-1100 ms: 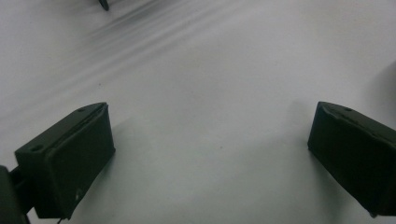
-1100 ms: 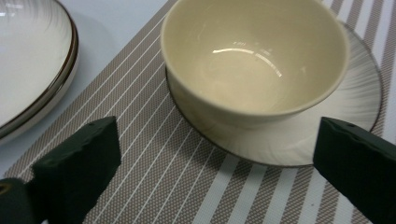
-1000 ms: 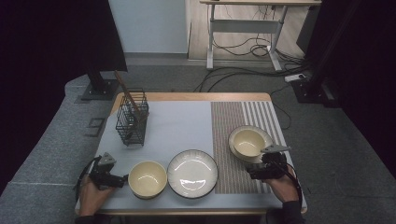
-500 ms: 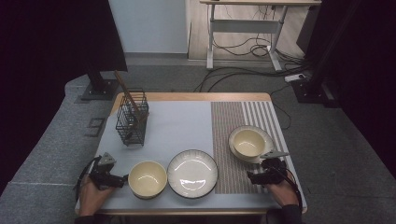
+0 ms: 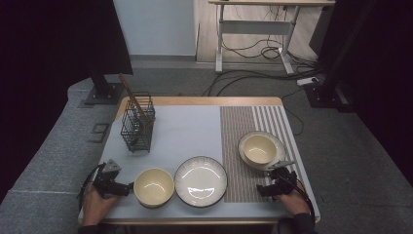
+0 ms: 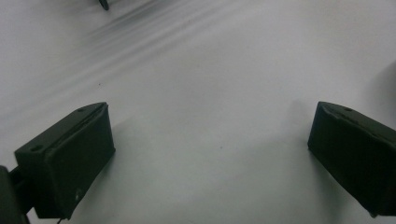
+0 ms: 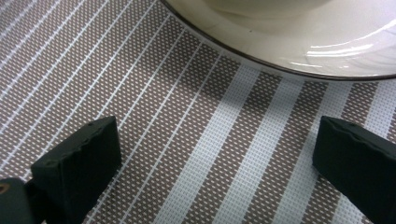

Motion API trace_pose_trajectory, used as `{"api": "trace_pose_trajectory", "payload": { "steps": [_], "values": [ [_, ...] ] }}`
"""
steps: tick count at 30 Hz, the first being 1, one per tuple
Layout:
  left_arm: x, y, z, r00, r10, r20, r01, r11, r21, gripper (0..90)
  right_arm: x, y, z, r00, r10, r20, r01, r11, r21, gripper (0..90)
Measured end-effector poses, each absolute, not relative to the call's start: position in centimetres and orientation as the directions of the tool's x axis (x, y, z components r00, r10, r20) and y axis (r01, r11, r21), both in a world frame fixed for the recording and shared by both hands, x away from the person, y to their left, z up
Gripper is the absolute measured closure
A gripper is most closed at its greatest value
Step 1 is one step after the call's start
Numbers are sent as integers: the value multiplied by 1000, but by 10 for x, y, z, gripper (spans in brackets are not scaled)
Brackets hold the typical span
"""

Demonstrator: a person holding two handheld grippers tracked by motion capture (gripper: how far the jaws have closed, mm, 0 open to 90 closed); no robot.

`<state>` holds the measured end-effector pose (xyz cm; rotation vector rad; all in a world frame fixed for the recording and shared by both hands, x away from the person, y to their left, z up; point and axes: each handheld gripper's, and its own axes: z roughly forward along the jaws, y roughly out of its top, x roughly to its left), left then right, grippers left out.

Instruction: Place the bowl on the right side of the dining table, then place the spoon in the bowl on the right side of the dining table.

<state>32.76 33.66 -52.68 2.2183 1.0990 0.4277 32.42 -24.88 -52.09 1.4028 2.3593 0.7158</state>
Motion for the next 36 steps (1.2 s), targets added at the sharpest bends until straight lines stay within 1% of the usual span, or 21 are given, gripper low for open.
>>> {"api": "trace_pose_trajectory", "payload": {
  "steps": [8,19,27,36],
  "values": [
    [328,337,-527,601,799,15,598,-462,654,1,321,-250,-523,-473,881,-5,715,387,582,0],
    [328,337,-527,601,799,14,598,-462,655,1,323,-249,-522,-480,877,-6,721,398,567,0],
    [328,337,-527,602,799,14,598,-462,654,1,324,-251,-519,-501,865,-4,723,421,547,9],
    [328,337,-527,602,799,14,599,-462,654,1,322,-255,-511,-489,871,38,732,386,562,19]
  ]
}}
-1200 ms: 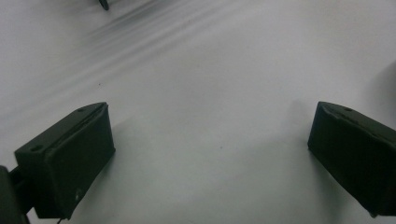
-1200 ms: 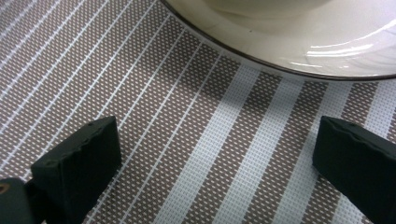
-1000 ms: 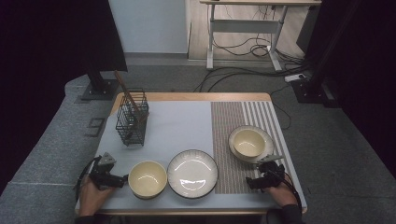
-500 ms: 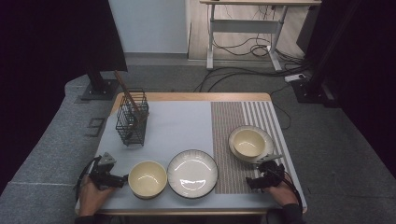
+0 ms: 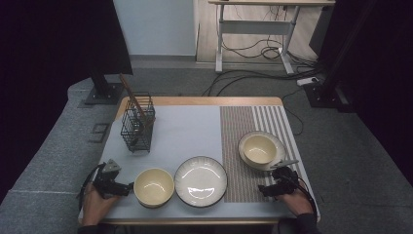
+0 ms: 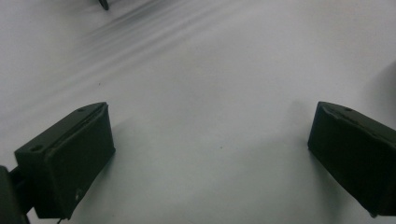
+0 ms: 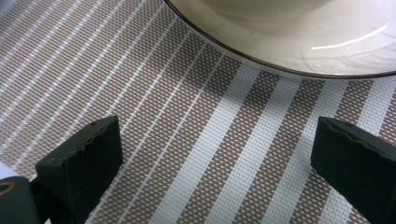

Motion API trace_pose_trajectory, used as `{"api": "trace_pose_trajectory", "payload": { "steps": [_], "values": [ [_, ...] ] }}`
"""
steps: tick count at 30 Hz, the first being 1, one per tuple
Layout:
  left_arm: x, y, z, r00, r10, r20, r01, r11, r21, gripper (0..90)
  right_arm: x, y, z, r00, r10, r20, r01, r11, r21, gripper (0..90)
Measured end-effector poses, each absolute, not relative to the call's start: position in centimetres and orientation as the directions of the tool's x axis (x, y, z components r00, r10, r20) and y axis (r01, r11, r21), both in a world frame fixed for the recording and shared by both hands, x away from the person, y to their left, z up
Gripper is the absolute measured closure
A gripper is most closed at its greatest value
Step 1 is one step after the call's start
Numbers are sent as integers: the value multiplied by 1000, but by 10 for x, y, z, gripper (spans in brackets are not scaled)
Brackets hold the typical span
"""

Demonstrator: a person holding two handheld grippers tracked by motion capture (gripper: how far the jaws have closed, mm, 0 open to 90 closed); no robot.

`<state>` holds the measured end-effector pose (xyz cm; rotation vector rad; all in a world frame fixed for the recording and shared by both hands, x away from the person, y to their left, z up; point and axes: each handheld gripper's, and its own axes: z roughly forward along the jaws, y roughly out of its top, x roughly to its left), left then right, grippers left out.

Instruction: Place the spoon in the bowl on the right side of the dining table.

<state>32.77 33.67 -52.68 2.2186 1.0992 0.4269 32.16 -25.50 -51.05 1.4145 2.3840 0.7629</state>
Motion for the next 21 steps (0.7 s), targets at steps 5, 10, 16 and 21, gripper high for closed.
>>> {"api": "trace_pose_trajectory", "payload": {
  "steps": [5,10,16,21],
  "values": [
    [328,337,-527,602,799,14,599,-462,654,1,316,-257,-505,-480,876,49,727,366,581,26],
    [328,337,-527,601,799,14,599,-462,654,1,312,-260,-499,-478,877,42,722,366,587,34],
    [328,337,-527,602,799,14,598,-462,654,1,308,-260,-486,-477,878,34,690,350,634,46],
    [328,337,-527,601,799,14,599,-462,654,1,307,-254,-477,-512,859,11,659,385,646,46]
  ]
}}
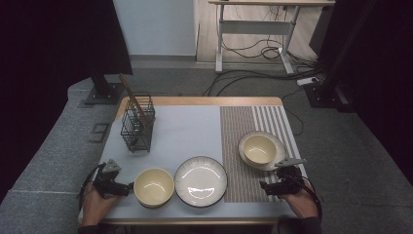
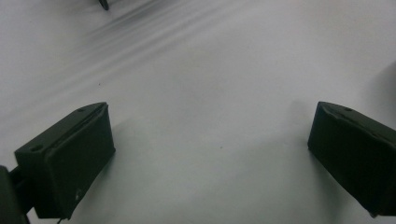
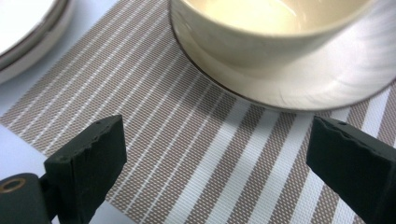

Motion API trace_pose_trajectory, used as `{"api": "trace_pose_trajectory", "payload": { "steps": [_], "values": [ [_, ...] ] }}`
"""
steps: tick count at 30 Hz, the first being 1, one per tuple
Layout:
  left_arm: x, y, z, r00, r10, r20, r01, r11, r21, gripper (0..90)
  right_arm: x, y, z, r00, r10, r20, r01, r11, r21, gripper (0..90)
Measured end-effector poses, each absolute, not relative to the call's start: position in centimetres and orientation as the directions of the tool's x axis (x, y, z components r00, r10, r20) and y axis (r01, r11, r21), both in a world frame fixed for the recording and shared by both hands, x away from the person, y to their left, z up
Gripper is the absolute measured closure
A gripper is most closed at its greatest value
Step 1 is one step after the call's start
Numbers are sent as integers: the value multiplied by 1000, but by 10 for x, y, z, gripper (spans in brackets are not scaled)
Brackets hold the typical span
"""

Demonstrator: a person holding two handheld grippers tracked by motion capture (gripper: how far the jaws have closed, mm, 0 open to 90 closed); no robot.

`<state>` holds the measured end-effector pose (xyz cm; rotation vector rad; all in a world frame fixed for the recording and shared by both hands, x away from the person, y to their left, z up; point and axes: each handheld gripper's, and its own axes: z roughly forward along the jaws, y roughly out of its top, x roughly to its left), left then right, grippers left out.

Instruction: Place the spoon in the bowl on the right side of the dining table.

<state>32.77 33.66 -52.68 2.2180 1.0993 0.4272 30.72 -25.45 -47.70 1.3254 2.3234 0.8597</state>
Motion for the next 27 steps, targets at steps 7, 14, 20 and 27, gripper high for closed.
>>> {"api": "trace_pose_trajectory", "payload": {
  "steps": [7,14,20,27],
  "values": [
    [328,337,-527,602,799,14,598,-463,654,1,305,-248,-467,-545,838,1,634,412,654,46],
    [328,337,-527,601,799,14,599,-462,654,1,303,-243,-455,-569,822,23,609,402,683,30],
    [328,337,-527,601,799,14,598,-462,654,1,304,-238,-446,-593,805,16,579,413,703,16],
    [328,337,-527,601,799,14,598,-462,655,1,310,-229,-441,-620,784,34,561,414,717,0]
  ]
}}
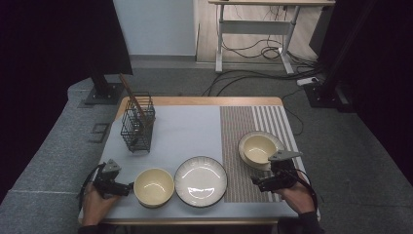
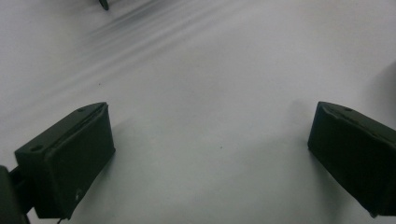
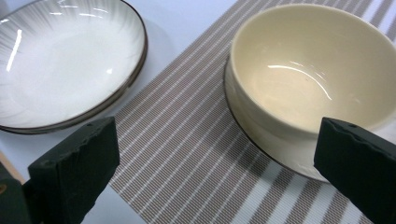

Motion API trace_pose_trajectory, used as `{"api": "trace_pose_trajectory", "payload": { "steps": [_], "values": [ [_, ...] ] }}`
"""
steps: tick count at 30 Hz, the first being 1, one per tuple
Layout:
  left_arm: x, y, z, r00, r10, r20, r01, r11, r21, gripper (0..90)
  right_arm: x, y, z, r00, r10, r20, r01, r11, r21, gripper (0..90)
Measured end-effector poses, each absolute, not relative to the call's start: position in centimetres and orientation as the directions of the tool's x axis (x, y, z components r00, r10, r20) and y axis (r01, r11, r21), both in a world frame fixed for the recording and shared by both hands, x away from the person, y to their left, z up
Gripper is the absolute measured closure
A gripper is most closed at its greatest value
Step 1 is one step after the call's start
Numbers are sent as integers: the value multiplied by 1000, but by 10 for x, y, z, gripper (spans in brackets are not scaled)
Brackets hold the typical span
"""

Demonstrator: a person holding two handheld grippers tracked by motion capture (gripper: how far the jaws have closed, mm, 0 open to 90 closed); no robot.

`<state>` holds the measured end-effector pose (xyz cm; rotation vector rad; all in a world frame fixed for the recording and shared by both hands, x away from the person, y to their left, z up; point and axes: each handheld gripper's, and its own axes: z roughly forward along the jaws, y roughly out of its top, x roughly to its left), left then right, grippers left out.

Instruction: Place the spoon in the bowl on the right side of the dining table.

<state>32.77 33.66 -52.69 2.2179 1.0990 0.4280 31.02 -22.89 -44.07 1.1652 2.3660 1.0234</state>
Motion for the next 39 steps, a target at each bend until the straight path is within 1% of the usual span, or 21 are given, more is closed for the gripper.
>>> {"api": "trace_pose_trajectory", "payload": {
  "steps": [9,14,23,39],
  "values": [
    [328,337,-527,601,799,14,598,-462,655,1,318,-217,-434,-648,759,54,546,415,727,0],
    [328,337,-527,602,799,15,598,-462,655,2,324,-207,-431,-659,751,44,540,432,722,0],
    [328,337,-527,602,799,15,598,-462,655,2,332,-190,-428,-670,738,83,549,417,725,0],
    [328,337,-527,601,799,14,598,-461,655,1,346,-155,-419,-731,679,59,511,489,707,19]
  ]
}}
